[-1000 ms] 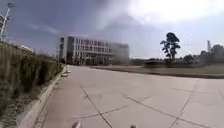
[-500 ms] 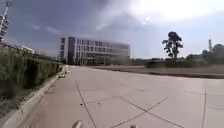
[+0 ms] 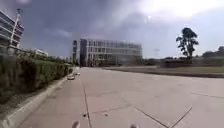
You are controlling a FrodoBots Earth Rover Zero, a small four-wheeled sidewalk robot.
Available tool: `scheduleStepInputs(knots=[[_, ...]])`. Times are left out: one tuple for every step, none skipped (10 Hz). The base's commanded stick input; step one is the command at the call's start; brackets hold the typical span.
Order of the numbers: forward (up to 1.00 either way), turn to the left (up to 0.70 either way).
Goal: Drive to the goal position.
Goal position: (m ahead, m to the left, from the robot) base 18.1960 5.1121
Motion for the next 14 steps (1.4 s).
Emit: scheduleStepInputs(knots=[[0.7,0.0],[0.7,0.0],[0.7,0.0],[0.7,0.0],[0.7,0.0],[0.7,0.0],[0.7,0.0],[0.7,0.0],[0.7,0.0],[0.7,0.0],[0.7,0.0],[0.7,0.0],[0.7,0.0],[0.7,0.0]])
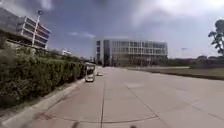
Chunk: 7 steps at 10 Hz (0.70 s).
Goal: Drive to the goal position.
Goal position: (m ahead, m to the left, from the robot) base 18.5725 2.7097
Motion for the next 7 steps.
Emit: scheduleStepInputs(knots=[[0.7,0.0],[0.7,0.0],[0.7,0.0],[0.7,-0.06],[0.7,-0.27],[0.7,-0.01],[0.7,0.0]])
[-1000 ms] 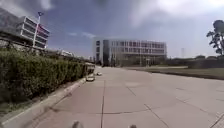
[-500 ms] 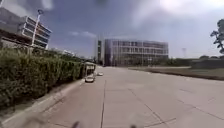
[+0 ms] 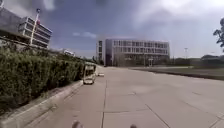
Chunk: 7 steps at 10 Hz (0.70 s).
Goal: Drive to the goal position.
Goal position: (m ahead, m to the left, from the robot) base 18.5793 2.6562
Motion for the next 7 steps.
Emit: scheduleStepInputs(knots=[[0.7,0.0],[0.7,0.0],[0.7,0.0],[0.7,0.0],[0.7,0.0],[0.7,0.0],[0.7,0.0]])
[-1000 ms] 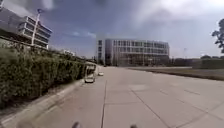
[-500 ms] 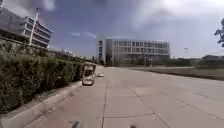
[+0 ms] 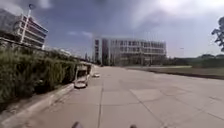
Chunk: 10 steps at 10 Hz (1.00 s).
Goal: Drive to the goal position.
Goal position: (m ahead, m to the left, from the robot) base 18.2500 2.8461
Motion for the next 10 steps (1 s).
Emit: scheduleStepInputs(knots=[[0.7,0.0],[0.7,0.0],[0.7,0.0],[0.7,0.0],[0.7,0.0],[0.7,0.0],[0.7,0.0],[0.7,0.0],[0.7,0.0],[0.7,0.0]])
